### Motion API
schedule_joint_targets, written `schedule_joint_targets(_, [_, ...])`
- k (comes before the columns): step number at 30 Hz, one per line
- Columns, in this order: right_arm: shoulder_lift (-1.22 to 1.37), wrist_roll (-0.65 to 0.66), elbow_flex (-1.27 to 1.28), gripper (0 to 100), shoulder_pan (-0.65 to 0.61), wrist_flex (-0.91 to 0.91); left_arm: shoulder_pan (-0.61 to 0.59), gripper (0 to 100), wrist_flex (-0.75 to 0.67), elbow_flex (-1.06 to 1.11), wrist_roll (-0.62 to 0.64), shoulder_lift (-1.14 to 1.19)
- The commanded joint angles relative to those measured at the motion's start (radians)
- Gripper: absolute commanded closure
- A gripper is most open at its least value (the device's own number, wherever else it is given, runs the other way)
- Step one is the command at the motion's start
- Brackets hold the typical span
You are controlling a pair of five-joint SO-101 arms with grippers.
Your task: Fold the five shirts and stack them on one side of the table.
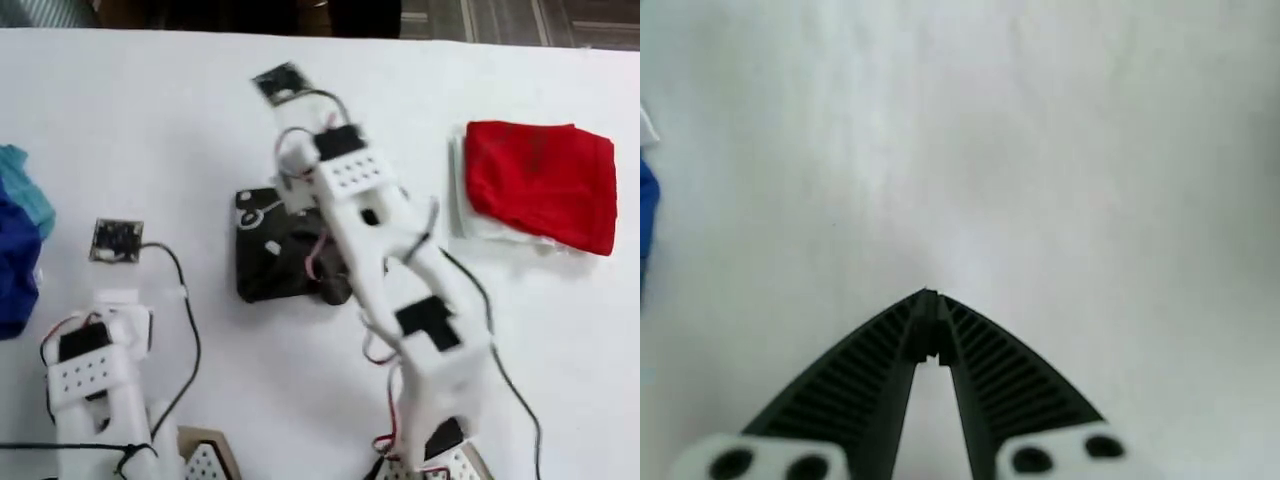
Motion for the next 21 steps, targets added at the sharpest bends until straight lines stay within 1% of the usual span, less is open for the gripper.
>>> schedule_joint_targets(1, [0.119, -0.002, -0.164, 97.8, -0.035, 0.048, -0.008, 97, -0.054, 0.012, 0.026, -0.017])
schedule_joint_targets(4, [0.223, -0.002, -0.222, 97.8, -0.025, 0.05, -0.008, 97, -0.064, 0.015, 0.063, -0.017])
schedule_joint_targets(9, [0.311, -0.002, -0.259, 97.8, -0.008, 0.061, -0.006, 97, -0.094, 0.033, 0.06, -0.017])
schedule_joint_targets(21, [0.311, 0.0, -0.407, 97.8, 0.039, 0.308, -0.005, 97, -0.094, 0.035, 0.063, -0.017])
